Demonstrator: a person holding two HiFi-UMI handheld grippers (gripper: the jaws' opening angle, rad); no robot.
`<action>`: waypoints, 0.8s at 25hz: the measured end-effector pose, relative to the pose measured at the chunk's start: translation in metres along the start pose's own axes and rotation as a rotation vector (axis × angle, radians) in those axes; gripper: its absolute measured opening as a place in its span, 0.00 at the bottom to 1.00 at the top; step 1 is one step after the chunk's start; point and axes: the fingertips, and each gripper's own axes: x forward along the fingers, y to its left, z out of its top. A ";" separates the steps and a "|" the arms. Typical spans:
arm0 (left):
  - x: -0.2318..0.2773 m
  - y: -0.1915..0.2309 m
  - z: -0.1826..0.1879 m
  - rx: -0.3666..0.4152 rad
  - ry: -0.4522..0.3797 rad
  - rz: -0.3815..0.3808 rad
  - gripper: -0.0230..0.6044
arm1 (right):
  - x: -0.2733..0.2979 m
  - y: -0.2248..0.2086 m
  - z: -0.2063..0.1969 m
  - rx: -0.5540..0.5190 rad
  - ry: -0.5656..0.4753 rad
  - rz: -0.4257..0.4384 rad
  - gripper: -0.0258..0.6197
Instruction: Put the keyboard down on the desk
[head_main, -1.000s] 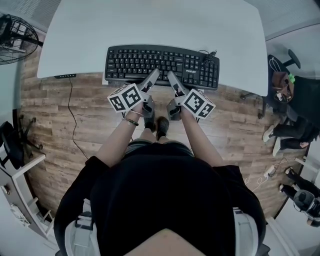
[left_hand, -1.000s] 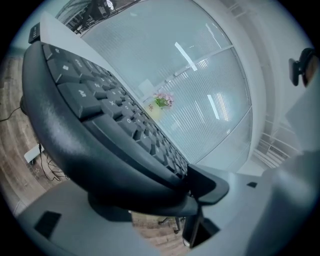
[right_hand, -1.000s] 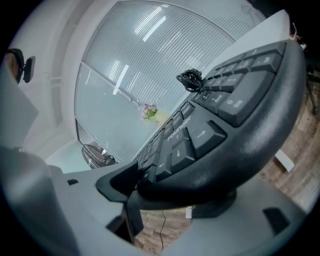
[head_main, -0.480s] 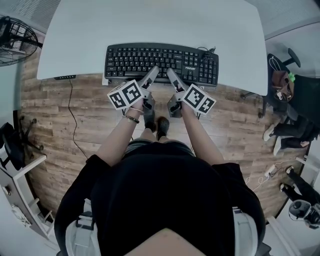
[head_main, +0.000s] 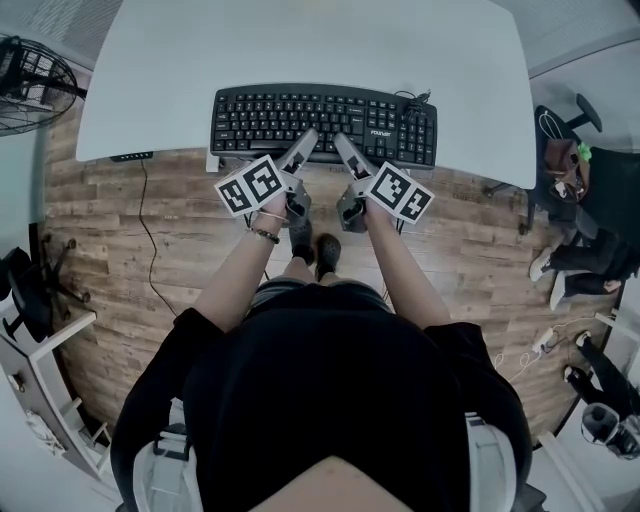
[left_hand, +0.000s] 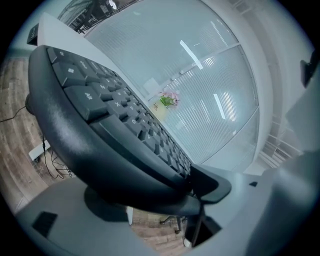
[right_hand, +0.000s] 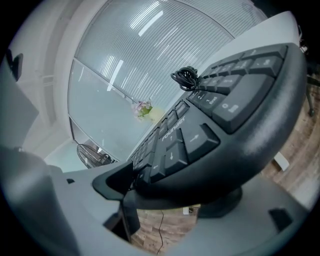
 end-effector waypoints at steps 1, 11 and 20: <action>0.000 0.000 0.000 0.002 0.001 -0.003 0.64 | -0.001 0.001 0.000 0.002 0.004 0.004 0.64; -0.016 0.000 0.000 0.007 -0.028 -0.034 0.64 | -0.016 0.004 -0.002 -0.042 -0.026 -0.008 0.65; -0.040 -0.002 -0.001 0.065 -0.026 -0.026 0.64 | -0.037 0.016 -0.007 -0.074 -0.033 -0.008 0.65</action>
